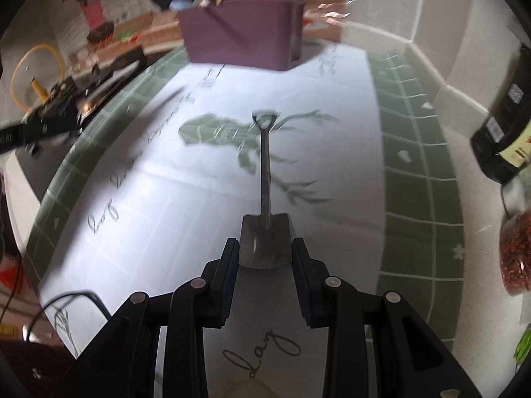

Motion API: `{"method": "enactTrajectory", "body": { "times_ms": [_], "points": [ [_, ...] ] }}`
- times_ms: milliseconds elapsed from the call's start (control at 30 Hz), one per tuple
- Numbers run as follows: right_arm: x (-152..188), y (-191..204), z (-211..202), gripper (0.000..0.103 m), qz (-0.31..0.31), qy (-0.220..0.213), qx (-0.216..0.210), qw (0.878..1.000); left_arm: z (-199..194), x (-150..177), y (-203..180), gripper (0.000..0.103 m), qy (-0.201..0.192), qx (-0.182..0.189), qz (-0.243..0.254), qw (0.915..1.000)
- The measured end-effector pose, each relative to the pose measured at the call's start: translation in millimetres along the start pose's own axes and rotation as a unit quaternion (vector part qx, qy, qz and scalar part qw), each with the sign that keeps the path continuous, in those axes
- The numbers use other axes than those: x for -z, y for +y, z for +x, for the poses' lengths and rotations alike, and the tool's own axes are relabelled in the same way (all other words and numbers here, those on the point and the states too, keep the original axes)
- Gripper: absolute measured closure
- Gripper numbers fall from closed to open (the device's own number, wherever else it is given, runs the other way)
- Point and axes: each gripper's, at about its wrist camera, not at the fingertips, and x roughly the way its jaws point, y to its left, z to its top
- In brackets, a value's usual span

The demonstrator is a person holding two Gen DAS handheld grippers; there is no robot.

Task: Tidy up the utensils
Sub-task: 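Move the left tool to the white plastic spoon while the right tool holds the spatula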

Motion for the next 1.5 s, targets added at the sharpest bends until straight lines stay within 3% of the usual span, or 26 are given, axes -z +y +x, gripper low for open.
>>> {"method": "enactTrajectory", "body": {
  "times_ms": [233,267,300,467,633,767,833,933,1067,1200,1367,1500],
  "points": [
    [-37,-5,-62,0.075,0.012,-0.099,-0.004,0.995,-17,-9,-11,0.068,-0.015,-0.002,0.023,0.9996],
    [-41,-4,-69,0.079,0.012,-0.106,-0.005,0.994,-19,-10,-13,0.068,-0.016,-0.002,0.026,0.9995],
    [-49,-4,-78,0.100,0.012,-0.116,-0.004,0.993,-21,-11,-15,0.068,-0.017,0.000,0.028,0.9995],
    [-71,-5,-90,0.098,0.017,-0.129,-0.020,0.991,-27,-14,-23,0.068,-0.021,0.009,0.038,0.9990],
    [-70,-11,-74,0.098,0.027,-0.098,-0.045,0.994,-21,-10,-23,0.068,-0.009,0.004,0.044,0.9990],
    [-54,-14,-38,0.090,0.021,-0.029,-0.094,0.995,-6,2,-14,0.068,0.023,-0.003,0.032,0.9992],
    [-45,-12,-24,0.084,0.007,-0.004,-0.095,0.995,1,11,-9,0.068,0.038,-0.013,0.028,0.9988],
    [-27,-10,-7,0.084,-0.004,0.030,-0.095,0.995,9,23,-4,0.068,0.048,-0.028,0.023,0.9982],
    [-16,4,-5,0.083,-0.059,0.029,-0.074,0.995,23,36,2,0.068,0.073,-0.033,0.010,0.9968],
    [-29,35,-5,0.083,-0.161,0.011,-0.069,0.985,26,42,0,0.068,0.081,-0.029,0.007,0.9963],
    [-47,68,24,0.083,-0.240,0.048,-0.090,0.966,22,42,1,0.068,0.081,-0.027,0.003,0.9963],
    [-49,77,40,0.084,-0.276,0.069,-0.082,0.955,18,41,2,0.068,0.084,-0.011,-0.001,0.9964]
  ]
}}
